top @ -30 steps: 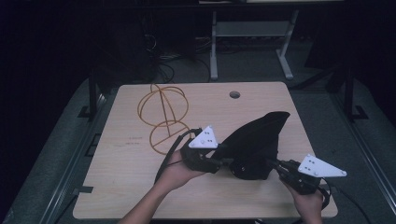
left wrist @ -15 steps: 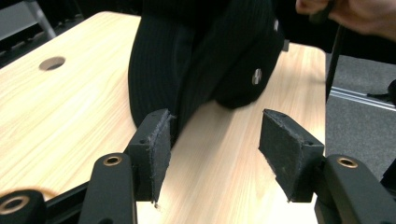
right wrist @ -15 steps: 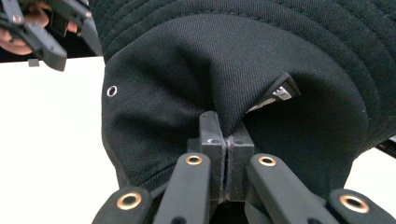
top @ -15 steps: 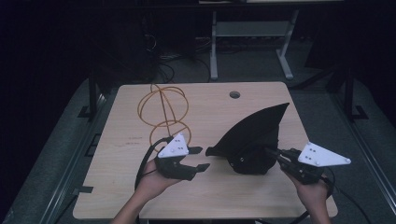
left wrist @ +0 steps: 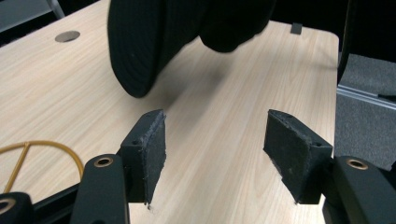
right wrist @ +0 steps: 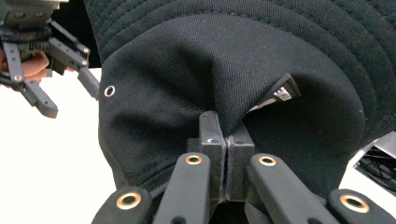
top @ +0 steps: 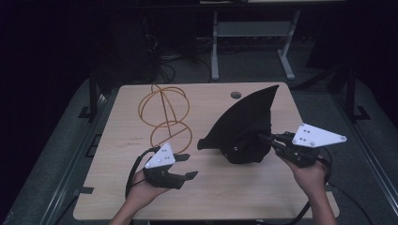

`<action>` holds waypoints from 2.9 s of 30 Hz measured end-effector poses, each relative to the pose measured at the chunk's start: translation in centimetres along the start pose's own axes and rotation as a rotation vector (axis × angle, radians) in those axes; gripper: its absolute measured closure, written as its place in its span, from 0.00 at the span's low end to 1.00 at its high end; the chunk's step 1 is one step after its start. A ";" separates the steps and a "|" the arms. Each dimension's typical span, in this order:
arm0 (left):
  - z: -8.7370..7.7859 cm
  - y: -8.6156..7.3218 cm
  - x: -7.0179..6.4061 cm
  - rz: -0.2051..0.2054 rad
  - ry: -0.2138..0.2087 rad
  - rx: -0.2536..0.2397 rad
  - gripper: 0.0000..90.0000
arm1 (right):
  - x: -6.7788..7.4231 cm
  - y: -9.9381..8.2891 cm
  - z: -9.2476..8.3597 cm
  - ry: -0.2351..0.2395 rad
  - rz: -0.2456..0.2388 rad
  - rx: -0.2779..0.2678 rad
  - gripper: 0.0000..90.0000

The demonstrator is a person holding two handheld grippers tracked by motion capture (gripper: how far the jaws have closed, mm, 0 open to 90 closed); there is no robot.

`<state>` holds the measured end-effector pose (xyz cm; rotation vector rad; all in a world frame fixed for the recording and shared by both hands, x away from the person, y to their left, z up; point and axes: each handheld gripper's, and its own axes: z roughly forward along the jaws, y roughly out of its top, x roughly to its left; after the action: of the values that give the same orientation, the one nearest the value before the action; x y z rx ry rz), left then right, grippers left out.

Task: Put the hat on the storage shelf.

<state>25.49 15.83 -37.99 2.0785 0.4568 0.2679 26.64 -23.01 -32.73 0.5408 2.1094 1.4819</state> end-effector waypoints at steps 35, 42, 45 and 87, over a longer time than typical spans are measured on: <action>0.9 -3.8 -0.4 0.011 -0.026 0.024 0.40 | -0.2 7.5 6.1 0.133 -0.031 -0.029 0.98; 0.6 -3.9 -0.2 0.005 -0.028 0.012 0.40 | 0.0 9.4 7.5 0.163 -0.031 -0.039 0.98; 0.6 -3.9 -0.2 0.001 -0.028 0.011 0.40 | 0.0 10.0 8.1 0.170 -0.020 -0.049 0.98; 1.3 -4.0 -0.1 0.036 -0.037 0.028 0.40 | -0.9 17.2 15.2 0.221 0.023 0.004 0.97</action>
<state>24.98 16.72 -42.08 2.1174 0.4038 0.2454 37.21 -6.57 -20.61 0.4200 2.2799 1.6150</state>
